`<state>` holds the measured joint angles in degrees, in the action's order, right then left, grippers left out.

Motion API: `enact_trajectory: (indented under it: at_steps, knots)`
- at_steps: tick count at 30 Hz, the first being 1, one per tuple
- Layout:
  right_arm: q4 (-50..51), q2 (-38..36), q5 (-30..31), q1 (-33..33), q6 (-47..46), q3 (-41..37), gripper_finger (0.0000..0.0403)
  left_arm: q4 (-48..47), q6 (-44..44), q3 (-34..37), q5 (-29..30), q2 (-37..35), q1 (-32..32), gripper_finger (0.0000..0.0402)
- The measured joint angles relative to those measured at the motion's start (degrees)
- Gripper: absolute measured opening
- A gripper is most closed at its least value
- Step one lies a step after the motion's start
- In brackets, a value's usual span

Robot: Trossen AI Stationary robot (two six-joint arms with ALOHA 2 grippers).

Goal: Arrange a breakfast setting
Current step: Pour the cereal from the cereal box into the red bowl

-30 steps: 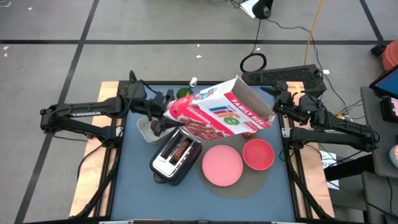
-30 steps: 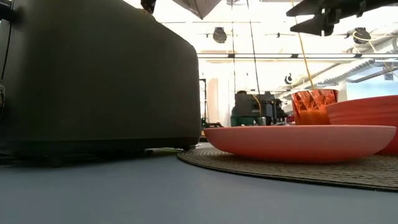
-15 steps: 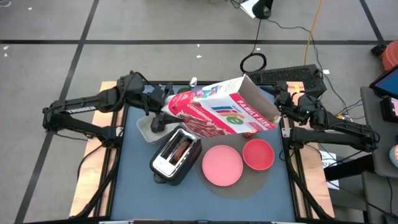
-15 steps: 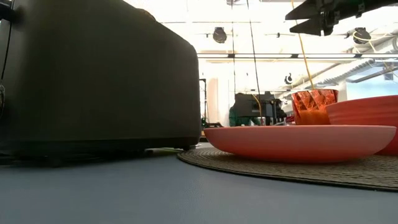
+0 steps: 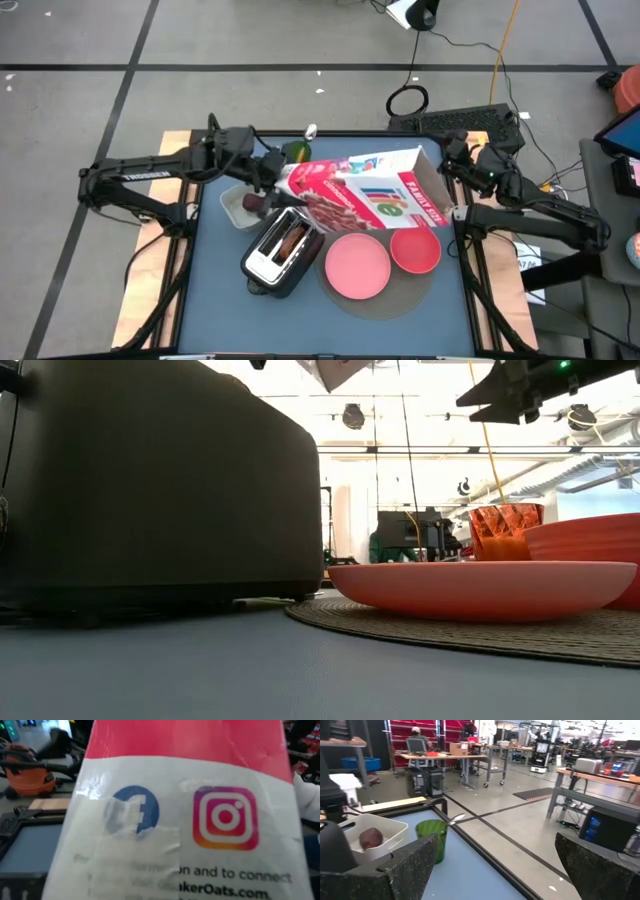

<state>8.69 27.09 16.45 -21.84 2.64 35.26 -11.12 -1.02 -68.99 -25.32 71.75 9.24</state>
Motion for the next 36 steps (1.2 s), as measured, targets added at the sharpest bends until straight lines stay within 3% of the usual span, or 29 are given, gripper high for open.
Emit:
enact_trajectory:
  at_steps: [18, 26, 36]
  knots:
    - [-0.3, -0.1, -0.2, -6.0, -0.6, 0.0, 0.0393, -3.7, -3.4, 0.0, 0.0, 1.1, 0.1, 0.028]
    - [-2.5, -0.2, -9.3, -5.9, -1.8, 0.0, 0.0393, -9.2, -5.6, 0.0, 4.6, 1.2, 0.1, 0.028]
    - [-4.1, -0.2, -9.0, -6.0, -0.4, 0.0, 0.0393, -9.8, -6.9, 0.0, 4.9, 1.2, 0.8, 0.028]
